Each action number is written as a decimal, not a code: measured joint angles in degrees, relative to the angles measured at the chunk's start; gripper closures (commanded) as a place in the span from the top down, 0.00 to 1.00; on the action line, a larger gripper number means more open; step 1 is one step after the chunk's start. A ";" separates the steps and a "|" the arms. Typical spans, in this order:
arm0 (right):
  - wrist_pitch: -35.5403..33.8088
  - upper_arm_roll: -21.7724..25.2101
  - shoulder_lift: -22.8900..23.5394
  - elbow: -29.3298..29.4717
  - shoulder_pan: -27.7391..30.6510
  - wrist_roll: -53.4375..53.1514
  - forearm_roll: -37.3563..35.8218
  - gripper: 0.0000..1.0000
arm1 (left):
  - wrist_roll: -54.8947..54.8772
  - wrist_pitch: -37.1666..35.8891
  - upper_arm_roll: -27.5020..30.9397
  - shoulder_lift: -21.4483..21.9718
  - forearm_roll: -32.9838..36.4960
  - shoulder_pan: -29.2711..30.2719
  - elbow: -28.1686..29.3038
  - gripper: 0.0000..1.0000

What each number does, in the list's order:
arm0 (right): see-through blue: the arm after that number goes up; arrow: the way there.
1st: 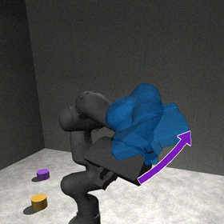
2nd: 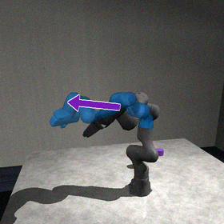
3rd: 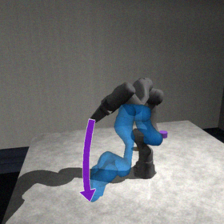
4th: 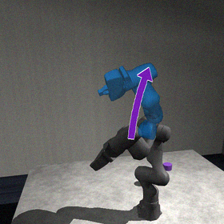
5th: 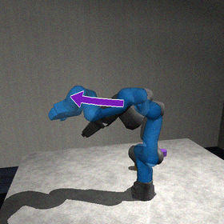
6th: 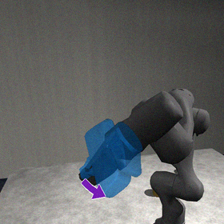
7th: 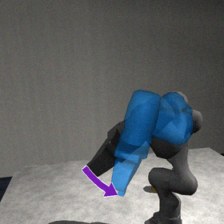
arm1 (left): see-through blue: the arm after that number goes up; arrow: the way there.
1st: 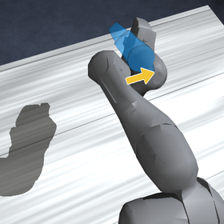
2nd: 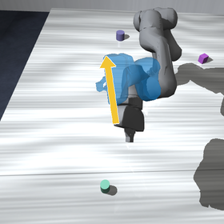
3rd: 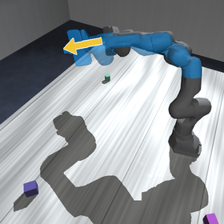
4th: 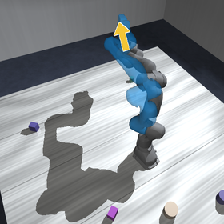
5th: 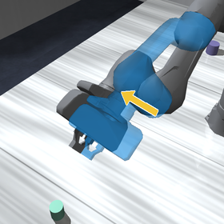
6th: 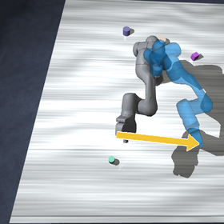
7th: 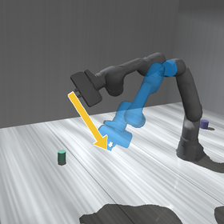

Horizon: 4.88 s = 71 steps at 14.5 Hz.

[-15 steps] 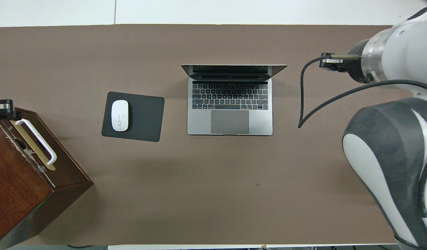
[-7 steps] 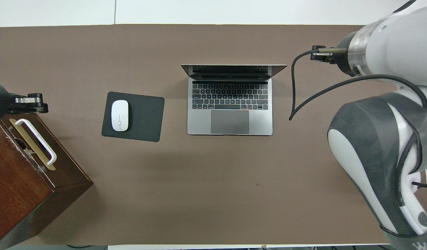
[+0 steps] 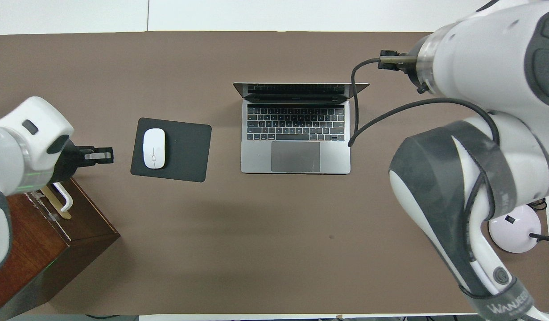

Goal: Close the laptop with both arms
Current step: 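Move the right gripper toward the laptop lid while the left gripper advances, then lower the right gripper onto the top edge of the laptop lid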

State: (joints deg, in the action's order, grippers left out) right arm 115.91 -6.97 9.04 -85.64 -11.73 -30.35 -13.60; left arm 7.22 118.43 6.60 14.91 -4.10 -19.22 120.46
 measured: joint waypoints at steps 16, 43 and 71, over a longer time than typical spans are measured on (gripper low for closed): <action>5.12 1.68 8.83 5.02 -6.36 -12.98 -2.93 0.00 | 0.57 51.50 -0.13 -8.52 -0.01 -19.66 22.79 0.00; -4.00 7.06 22.92 23.33 -13.50 -7.57 -8.46 0.00 | 0.34 81.10 -0.03 -30.84 -1.70 -25.57 21.77 0.00; 7.23 8.68 30.88 26.52 -16.71 -5.11 -11.32 0.00 | -2.44 81.92 -0.03 -31.23 -1.69 -25.63 21.76 0.00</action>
State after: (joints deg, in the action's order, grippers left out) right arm 123.14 1.71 39.93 -59.12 -28.44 -35.46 -24.92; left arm 4.78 200.35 6.57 -16.33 -5.80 -44.85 142.22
